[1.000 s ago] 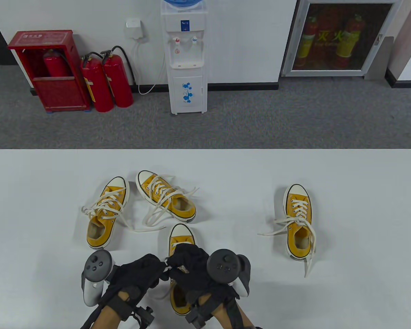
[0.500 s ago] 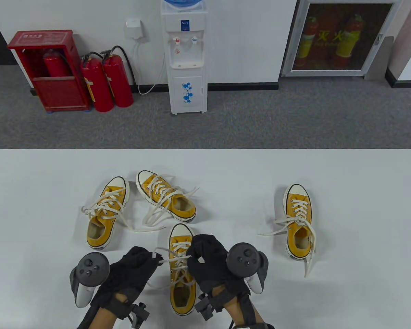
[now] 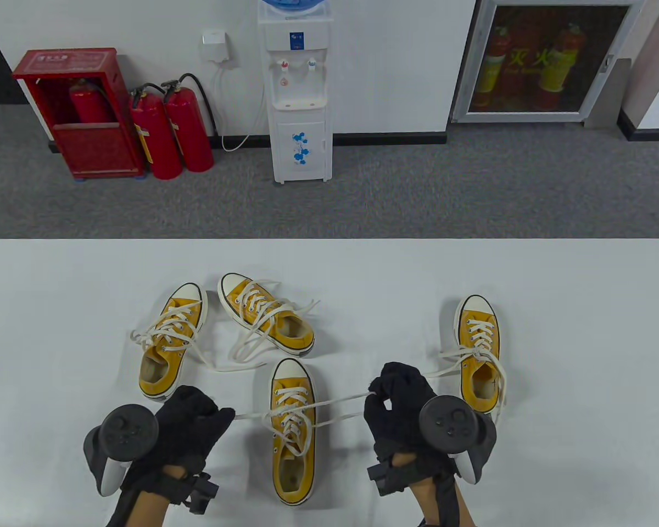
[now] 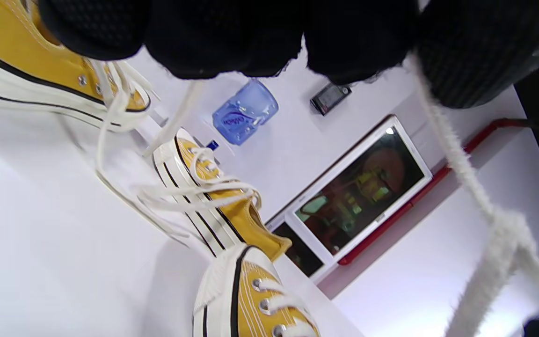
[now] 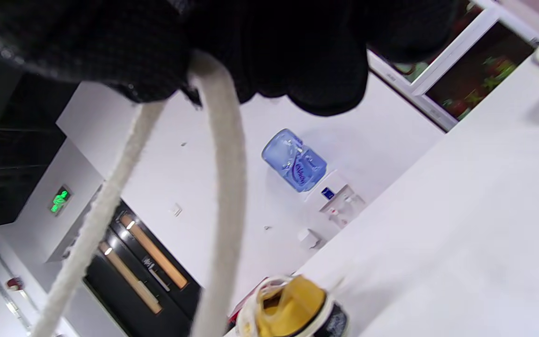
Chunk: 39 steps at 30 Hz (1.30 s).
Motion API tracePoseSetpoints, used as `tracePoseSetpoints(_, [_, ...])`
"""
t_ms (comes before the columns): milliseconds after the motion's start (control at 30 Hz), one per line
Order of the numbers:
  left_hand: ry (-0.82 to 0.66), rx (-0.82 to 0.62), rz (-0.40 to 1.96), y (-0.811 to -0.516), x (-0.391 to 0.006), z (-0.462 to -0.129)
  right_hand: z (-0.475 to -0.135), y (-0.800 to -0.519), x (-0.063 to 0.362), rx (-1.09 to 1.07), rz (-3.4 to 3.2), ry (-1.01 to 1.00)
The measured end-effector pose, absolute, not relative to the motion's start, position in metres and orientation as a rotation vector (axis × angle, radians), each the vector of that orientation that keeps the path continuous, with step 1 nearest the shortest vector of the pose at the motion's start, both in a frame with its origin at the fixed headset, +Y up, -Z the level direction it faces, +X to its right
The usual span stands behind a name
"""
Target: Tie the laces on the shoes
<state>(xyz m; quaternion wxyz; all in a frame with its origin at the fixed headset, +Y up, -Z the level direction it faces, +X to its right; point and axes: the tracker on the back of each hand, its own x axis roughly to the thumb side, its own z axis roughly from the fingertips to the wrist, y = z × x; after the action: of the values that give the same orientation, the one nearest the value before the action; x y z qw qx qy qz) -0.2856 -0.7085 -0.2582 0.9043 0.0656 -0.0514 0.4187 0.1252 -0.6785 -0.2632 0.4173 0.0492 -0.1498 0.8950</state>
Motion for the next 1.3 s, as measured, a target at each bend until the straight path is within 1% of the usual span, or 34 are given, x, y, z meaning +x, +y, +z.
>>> tracePoseSetpoints(67, [-0.095,0.15,0.906,-0.709,-0.291,-0.258,-0.263,-0.686,0.133,0.098,2.244,-0.387])
tracePoseSetpoints(133, [-0.046,0.185,0.95,-0.71,-0.298,-0.258,-0.265,-0.692,0.14,0.056,2.262,-0.37])
tracePoseSetpoints(300, [0.045,0.19,0.847,-0.711,-0.314,-0.257,-0.268,-0.708,0.158,-0.029,2.339,-0.35])
tracePoseSetpoints(533, [0.154,0.226,0.706,-0.706,-0.326,-0.254,-0.274,-0.72,0.175,-0.131,2.401,-0.315])
tracePoseSetpoints(567, [0.164,0.226,0.697,-0.706,-0.328,-0.253,-0.274,-0.721,0.177,-0.145,2.416,-0.309])
tracePoseSetpoints(733, [0.308,0.227,0.695,-0.714,-0.343,-0.253,-0.278,-0.731,0.185,-0.235,2.5,-0.239])
tracePoseSetpoints(767, [0.327,0.227,0.702,-0.717,-0.345,-0.254,-0.279,-0.733,0.187,-0.244,2.493,-0.256])
tracePoseSetpoints(800, [0.344,0.211,0.703,-0.72,-0.347,-0.254,-0.28,-0.734,0.188,-0.257,2.49,-0.264])
tracePoseSetpoints(1033, [0.417,0.118,0.659,-0.735,-0.355,-0.259,-0.283,-0.742,0.193,-0.353,2.586,-0.156])
tracePoseSetpoints(1300, [0.456,0.052,0.624,-0.746,-0.358,-0.262,-0.285,-0.749,0.194,-0.448,2.673,-0.067])
